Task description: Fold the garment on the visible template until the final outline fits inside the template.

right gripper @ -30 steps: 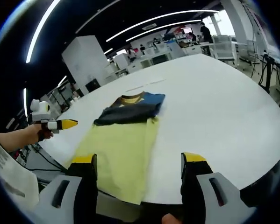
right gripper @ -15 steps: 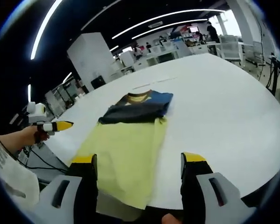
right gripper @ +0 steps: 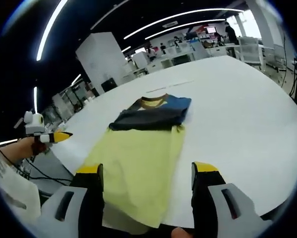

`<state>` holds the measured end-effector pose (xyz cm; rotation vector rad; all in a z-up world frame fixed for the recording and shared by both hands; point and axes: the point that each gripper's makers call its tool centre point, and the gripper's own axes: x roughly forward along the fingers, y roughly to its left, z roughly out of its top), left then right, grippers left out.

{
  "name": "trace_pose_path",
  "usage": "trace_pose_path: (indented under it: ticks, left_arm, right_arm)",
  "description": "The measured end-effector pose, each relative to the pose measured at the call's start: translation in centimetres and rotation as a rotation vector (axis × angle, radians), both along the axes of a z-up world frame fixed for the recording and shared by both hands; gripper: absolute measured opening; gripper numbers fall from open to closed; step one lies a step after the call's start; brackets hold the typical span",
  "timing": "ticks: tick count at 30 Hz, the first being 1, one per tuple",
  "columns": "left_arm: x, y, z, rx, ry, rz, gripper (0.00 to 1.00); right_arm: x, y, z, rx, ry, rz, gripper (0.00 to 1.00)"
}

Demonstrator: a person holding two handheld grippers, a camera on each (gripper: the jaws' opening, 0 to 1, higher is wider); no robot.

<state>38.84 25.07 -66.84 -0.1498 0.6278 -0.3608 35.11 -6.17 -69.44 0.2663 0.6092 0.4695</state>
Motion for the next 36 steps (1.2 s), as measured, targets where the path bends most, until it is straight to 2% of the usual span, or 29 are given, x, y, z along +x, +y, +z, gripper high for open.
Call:
trace_pose_path:
  ticks: [9,21,36]
  left_arm:
    - [-2.9,1.1,-1.3,-0.023,0.035,0.032,0.81]
    - [-3.5,0.6,-1.6,-0.044,0.045,0.023,0.80]
    - [-4.4,0.1,-2.4,-0.074,0.088,0.007,0.76]
  right_arm:
    - [-0.5,1.0,0.4,-0.020,0.000,0.035,0.72]
    - [-1.2,0.6,0.4,-0.033,0.005,0.024,0.72]
    - [-2.1,-0.2,-0.1,-0.018,0.014,-0.010,0.71]
